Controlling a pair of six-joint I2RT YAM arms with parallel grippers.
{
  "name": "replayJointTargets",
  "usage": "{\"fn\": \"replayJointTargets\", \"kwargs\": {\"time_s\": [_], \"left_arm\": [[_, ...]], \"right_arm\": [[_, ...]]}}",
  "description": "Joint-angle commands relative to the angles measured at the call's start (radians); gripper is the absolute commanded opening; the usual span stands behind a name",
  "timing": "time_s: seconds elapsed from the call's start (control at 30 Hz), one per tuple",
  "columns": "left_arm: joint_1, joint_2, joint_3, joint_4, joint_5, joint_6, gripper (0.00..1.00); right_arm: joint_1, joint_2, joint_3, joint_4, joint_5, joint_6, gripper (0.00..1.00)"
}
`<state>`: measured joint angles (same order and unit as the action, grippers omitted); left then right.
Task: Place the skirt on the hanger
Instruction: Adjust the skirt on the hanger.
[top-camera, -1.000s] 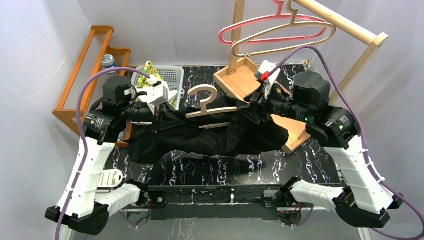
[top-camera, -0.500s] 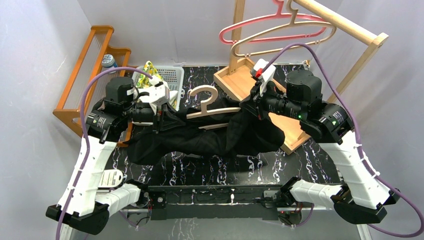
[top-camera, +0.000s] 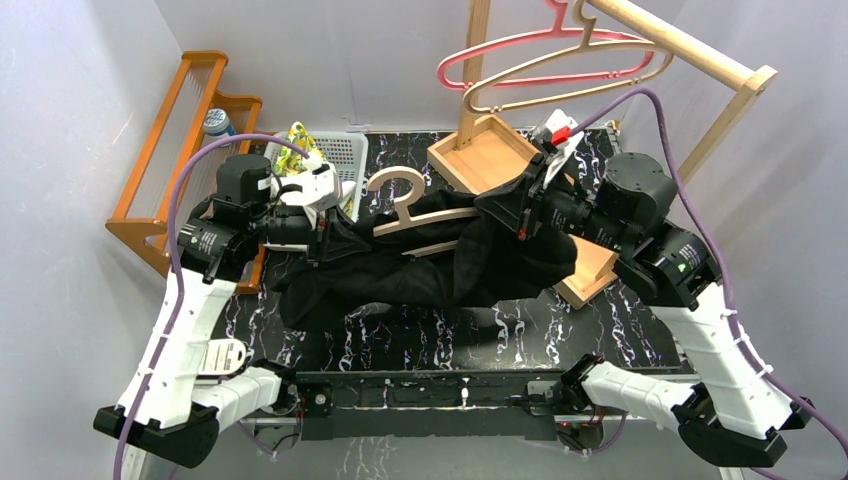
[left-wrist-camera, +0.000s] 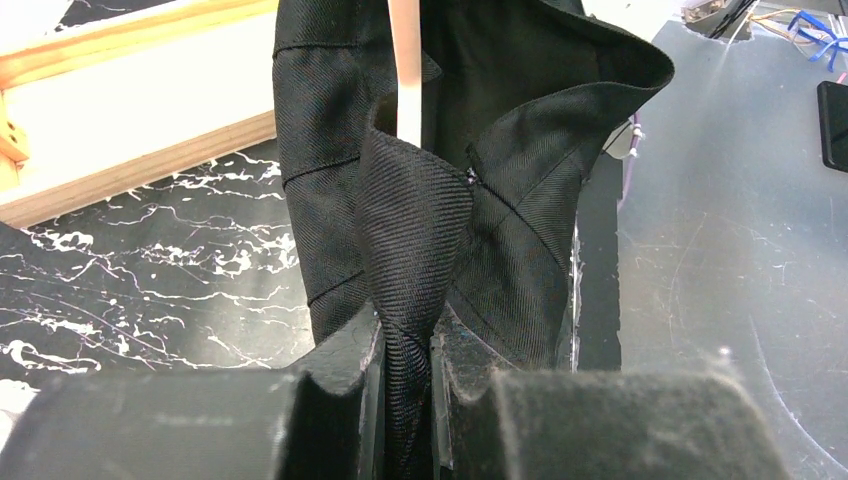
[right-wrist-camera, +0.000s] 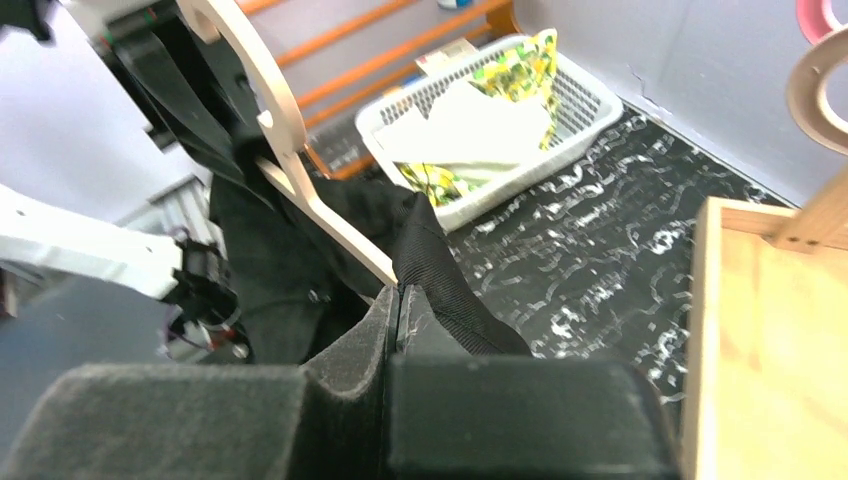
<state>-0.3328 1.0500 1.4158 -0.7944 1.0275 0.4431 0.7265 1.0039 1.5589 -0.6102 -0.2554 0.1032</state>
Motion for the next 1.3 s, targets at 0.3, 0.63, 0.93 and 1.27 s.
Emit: {"fn": "replayJointTargets", "kwargs": {"time_s": [0.3, 0.63, 0.93, 1.27], "left_arm": [[0.004, 0.02, -0.014, 0.015, 0.015, 0.023, 0.0], [0.005, 0.023, -0.031, 0.02, -0.005, 0.023, 0.0], [0.005, -0.008, -0.085, -0.024, -0.285, 0.024, 0.0], [0.005, -0.046, -0.223, 0.112, -0.398, -0.141, 0.0]], "right_arm": [[0.003, -0.059, -0.074, 0.32, 0.18, 0.453, 0.0], [0.004, 0.037, 0.039, 0.082, 0.458, 0.601, 0.14], [0.004, -0.105, -0.151, 0.049, 0.626, 0.226, 0.4], [0.022, 0.125, -0.064, -0.064, 0.315, 0.354, 0.41]]}}
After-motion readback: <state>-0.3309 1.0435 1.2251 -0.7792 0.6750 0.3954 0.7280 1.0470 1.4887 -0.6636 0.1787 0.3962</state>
